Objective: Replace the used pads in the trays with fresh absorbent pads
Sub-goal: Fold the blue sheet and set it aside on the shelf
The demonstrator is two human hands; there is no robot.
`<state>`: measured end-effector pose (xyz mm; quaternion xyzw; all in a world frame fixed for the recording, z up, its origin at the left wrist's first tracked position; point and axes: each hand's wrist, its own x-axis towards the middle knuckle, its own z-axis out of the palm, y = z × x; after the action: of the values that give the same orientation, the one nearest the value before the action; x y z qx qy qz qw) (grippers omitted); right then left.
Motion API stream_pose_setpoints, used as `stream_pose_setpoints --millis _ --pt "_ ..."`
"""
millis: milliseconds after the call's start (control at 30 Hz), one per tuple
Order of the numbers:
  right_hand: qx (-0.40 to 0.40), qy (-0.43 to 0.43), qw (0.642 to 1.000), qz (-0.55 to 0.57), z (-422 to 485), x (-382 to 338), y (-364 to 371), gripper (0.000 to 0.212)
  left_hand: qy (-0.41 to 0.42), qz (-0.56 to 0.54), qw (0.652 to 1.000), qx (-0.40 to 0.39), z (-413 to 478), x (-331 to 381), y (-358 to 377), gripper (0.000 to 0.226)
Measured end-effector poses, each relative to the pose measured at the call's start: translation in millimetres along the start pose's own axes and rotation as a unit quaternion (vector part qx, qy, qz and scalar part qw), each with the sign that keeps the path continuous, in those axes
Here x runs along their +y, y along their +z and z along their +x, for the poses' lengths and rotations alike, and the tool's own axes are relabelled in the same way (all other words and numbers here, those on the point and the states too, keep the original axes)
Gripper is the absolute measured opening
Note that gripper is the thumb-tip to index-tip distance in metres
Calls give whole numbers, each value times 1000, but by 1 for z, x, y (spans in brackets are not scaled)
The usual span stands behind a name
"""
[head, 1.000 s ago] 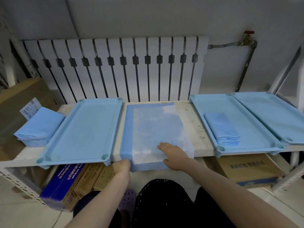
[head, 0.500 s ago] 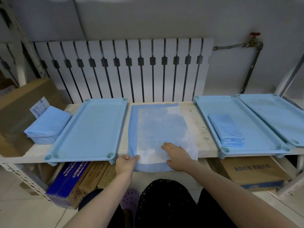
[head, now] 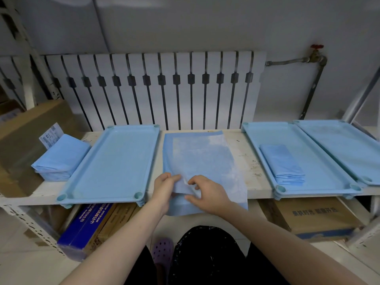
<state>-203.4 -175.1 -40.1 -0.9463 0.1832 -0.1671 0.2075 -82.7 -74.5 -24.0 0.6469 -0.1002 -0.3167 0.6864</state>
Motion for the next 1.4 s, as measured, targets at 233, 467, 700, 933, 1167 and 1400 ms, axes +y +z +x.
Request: stream_pose_setpoints --millis 233,467,700,933,1167,1400 --pt "161 178 938 252 27 16 -32 13 71 152 983 -68 -1 20 13 29" --pt "312 358 850 227 -4 92 -93 15 148 659 706 -214 20 -11 2 43" --pt "116 349 923 -111 -50 118 -108 41 148 676 702 -166 24 -18 10 37" --pt "68 182 947 -256 -30 93 -72 44 145 697 684 -160 27 -17 14 44" --pt "-17 228 958 -176 9 72 -33 31 152 723 657 -153 29 -10 8 40" --pt "-27 251 940 -229 43 81 -23 28 161 715 670 -120 39 6 13 21"
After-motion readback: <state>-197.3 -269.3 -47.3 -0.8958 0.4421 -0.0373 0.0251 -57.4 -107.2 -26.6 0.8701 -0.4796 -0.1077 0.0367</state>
